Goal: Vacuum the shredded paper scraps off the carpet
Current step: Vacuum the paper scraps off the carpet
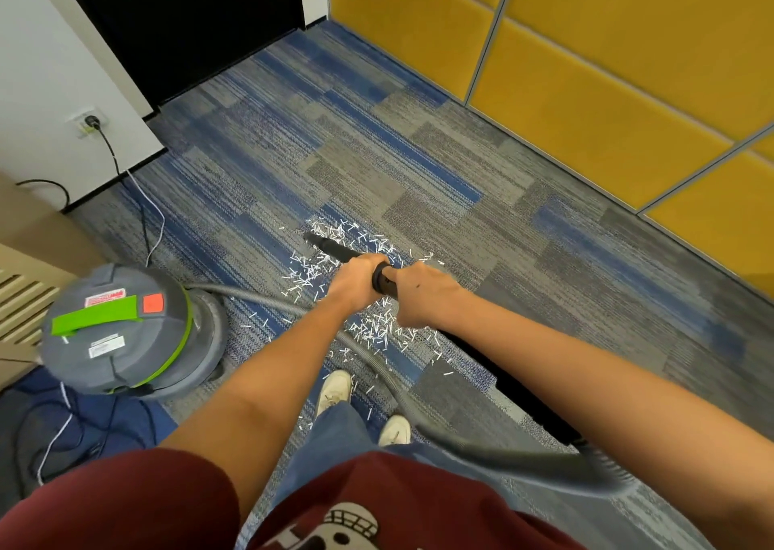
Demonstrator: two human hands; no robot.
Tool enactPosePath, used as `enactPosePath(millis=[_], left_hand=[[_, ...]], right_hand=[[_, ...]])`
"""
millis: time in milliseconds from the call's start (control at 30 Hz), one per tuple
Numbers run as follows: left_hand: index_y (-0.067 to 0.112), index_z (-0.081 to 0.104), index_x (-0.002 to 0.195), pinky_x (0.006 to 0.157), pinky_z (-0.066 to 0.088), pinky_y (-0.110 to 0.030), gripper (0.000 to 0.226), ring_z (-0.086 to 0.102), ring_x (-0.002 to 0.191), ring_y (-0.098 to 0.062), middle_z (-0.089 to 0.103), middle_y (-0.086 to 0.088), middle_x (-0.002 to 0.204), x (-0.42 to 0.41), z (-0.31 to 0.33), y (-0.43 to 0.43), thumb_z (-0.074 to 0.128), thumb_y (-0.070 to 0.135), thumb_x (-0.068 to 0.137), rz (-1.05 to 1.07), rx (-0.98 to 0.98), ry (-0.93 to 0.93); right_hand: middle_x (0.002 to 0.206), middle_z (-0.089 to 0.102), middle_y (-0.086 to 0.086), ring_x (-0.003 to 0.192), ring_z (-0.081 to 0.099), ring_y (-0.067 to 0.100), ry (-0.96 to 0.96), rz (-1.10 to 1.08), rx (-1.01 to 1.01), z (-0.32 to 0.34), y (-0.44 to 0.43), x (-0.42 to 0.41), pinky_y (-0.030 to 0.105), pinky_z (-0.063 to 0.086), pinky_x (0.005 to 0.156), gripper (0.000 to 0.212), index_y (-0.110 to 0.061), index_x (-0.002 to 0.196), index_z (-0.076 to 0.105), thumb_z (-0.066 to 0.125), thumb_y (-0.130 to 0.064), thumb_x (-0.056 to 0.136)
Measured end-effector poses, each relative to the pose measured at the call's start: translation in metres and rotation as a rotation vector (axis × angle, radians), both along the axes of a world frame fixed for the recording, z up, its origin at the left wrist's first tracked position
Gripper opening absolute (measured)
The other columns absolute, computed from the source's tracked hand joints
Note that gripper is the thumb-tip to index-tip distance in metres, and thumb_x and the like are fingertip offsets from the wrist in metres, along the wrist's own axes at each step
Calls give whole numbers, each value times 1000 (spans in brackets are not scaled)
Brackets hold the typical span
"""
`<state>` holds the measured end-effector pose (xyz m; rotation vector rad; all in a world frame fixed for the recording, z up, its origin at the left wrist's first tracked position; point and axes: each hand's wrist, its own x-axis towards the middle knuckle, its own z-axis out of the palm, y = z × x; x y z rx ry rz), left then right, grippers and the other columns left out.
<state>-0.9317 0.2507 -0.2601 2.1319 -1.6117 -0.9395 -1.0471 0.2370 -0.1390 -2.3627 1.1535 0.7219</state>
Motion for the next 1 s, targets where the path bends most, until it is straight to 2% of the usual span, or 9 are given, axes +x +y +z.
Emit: enactPosePath(millis=[100, 167, 367, 500, 700, 867, 1000], left_hand=[[16, 61, 101, 68, 52, -30, 21, 62, 77, -20, 65, -5, 97, 3, -4, 0, 62, 7, 82, 4, -15, 6], [17, 61, 103, 72, 54, -35, 23, 63, 79, -22, 66, -4, 101, 6, -4, 2, 61, 7, 82, 16, -32, -7], [20, 57, 123, 84, 51, -39, 41, 63, 100, -27, 60, -3, 124, 27, -6, 4, 63, 13, 83, 74, -46, -75], [19, 57, 121, 80, 49, -35, 38, 62, 99, -27, 61, -5, 121, 42, -5, 0, 61, 9, 85, 121, -43, -74], [18, 58, 119, 79, 51, -36, 37, 63, 95, -28, 64, -7, 116, 56, -8, -9, 62, 9, 83, 114, -18, -67], [15, 61, 106, 77, 52, -35, 30, 63, 87, -26, 65, -5, 104, 56, -12, -20, 63, 3, 79, 86, -7, -7], [16, 61, 110, 81, 51, -37, 33, 63, 92, -27, 65, -6, 108, 44, -10, -33, 64, 3, 80, 50, -35, 12]], right_hand=[[82, 43, 1, 76, 51, 19, 4, 10, -3, -2, 1, 3, 27, 46, 64, 53, -15, 136, 42, 56, -8, 86], [78, 38, 0, 75, 51, 19, 3, 18, -4, -3, 1, 6, 27, 45, 63, 52, -15, 135, 43, 55, -7, 86], [86, 42, 2, 78, 50, 21, -48, 38, 7, -2, -2, 25, 28, 46, 67, 52, -15, 136, 42, 55, -8, 87], [91, 44, 4, 79, 51, 21, -58, 30, 19, -4, -6, 42, 29, 51, 72, 51, -15, 136, 42, 54, -7, 88], [85, 44, 2, 78, 54, 20, -59, 4, 40, -7, -17, 58, 31, 56, 76, 46, -12, 130, 47, 56, -5, 86], [90, 46, 3, 78, 55, 20, -50, -41, 39, -9, -25, 55, 28, 51, 68, 46, -13, 130, 47, 56, -7, 86], [79, 40, 1, 74, 51, 19, -22, -81, 2, -8, -33, 45, 26, 44, 62, 45, -12, 129, 48, 58, -7, 85]])
